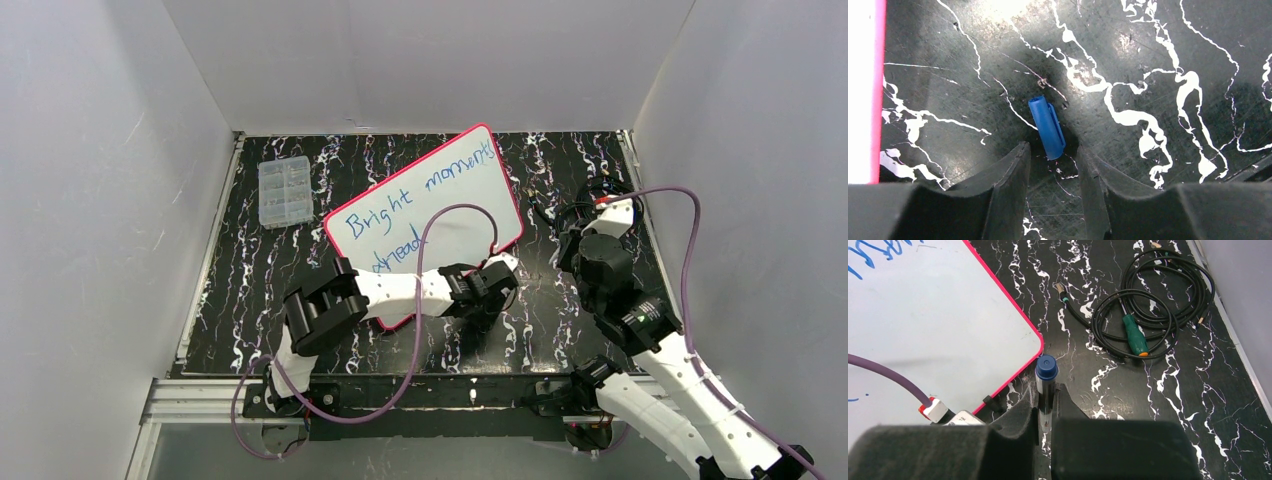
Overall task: Write a sentence on the whiteboard
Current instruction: Pick up the pen cap from the center of the board.
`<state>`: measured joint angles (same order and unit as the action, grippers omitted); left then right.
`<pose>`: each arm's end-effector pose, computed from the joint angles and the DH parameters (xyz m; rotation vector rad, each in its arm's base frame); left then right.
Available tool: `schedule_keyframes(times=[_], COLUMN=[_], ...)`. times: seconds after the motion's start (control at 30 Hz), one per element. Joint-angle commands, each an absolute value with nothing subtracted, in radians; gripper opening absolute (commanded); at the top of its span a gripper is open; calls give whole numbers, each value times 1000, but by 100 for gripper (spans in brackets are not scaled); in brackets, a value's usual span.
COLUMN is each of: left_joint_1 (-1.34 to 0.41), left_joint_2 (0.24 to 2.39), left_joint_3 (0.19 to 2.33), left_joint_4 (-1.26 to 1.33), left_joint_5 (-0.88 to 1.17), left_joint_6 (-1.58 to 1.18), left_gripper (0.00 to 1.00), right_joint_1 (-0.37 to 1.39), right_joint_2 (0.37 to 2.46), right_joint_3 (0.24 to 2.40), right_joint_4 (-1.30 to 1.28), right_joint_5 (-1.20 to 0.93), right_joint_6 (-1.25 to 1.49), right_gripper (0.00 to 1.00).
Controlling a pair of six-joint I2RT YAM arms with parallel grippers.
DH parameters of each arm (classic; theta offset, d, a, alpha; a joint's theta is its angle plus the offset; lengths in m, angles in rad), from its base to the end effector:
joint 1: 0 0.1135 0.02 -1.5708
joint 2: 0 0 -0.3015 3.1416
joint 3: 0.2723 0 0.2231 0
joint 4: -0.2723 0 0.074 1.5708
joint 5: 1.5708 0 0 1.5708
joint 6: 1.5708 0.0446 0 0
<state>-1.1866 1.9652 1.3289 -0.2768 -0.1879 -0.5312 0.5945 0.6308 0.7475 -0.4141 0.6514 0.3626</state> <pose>0.1638 -0.3829 0.2192 0.7373 2.4214 -0.4979 0.0877 0.0267 0.3439 0.2320 1.7916 0.0714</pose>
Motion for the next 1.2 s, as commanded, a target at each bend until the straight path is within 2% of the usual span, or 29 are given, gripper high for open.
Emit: schedule_keyframes(times=[0.0, 0.13, 0.3, 0.4, 0.53, 0.7, 0.93, 1.17], left_joint_1=[-1177, -1171, -1157, -1154, -1152, -1152, -1158, -1164], left_joint_2=[1972, 1985, 1982, 1977, 1900, 1727, 1539, 1425], left_joint_3=[1354, 1358, 1329, 1320, 1226, 955, 704, 582], left_joint_4=[-307, -316, -308, -307, -226, 98, 408, 534], left_joint_5=[-228, -232, -225, -230, -252, -208, -93, -60], left_joint_6=[-534, -549, -574, -576, -581, -502, -376, -348], left_gripper=[37, 24, 15, 0, 0, 0, 0, 0], right_joint_1=[591, 591, 591, 590, 590, 590, 588, 586], right_joint_2=[626, 610, 594, 591, 618, 661, 713, 729], right_joint_3=[749, 750, 767, 776, 809, 825, 803, 737], right_joint_4=[-383, -392, -433, -448, -495, -520, -449, -355], right_joint_5=[654, 630, 628, 596, 493, 268, 66, -37], right_joint_6=[362, 364, 375, 377, 396, 459, 536, 619], right_gripper=[1, 1, 1, 1, 1, 1, 1, 1])
